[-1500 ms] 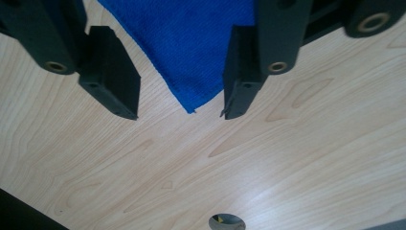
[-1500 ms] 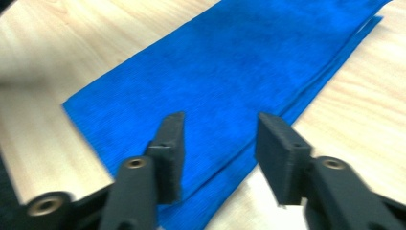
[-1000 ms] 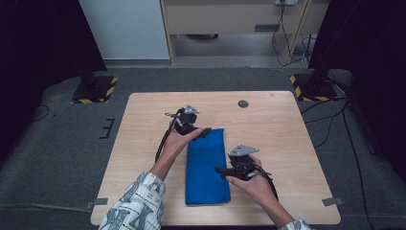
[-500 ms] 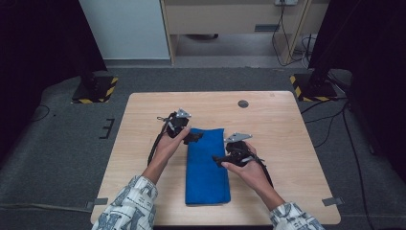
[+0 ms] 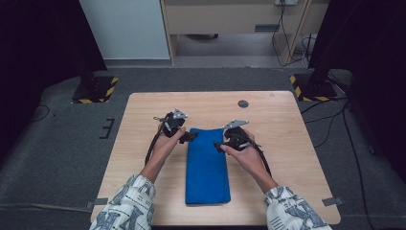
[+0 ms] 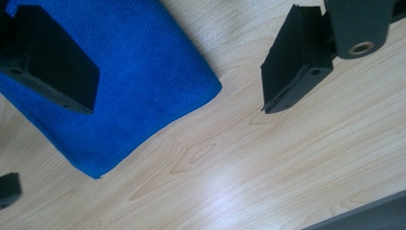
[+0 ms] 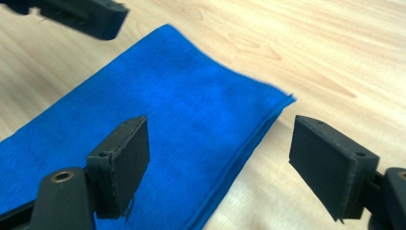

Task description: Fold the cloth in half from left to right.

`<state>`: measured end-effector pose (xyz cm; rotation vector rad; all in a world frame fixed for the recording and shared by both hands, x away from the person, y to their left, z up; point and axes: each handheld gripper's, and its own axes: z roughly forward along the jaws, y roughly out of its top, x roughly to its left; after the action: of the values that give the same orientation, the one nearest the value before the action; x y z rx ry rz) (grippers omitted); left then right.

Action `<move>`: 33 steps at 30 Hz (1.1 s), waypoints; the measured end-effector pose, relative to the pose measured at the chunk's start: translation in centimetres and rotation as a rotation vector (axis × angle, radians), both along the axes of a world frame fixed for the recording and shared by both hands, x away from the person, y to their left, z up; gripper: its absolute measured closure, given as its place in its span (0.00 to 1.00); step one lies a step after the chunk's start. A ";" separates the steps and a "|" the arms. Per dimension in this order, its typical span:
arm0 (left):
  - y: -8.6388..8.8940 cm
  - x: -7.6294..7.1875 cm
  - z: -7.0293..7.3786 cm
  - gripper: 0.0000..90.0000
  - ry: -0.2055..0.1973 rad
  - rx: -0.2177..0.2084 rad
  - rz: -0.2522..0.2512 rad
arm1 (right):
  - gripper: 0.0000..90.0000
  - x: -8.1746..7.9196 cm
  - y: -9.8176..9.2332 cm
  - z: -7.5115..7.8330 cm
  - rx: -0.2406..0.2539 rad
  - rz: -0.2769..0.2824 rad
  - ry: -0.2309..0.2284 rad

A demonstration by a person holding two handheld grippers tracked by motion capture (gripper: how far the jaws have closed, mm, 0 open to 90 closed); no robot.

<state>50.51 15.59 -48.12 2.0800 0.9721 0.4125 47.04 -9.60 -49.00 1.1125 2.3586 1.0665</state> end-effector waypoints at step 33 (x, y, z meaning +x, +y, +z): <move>0.2 2.2 -3.5 0.36 0.087 0.031 0.037 | 0.51 7.2 0.8 -2.7 -0.044 -0.072 0.120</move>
<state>52.75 15.78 -51.60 2.1253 1.0621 0.3607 54.25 -8.83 -51.67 1.2682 2.4004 0.9427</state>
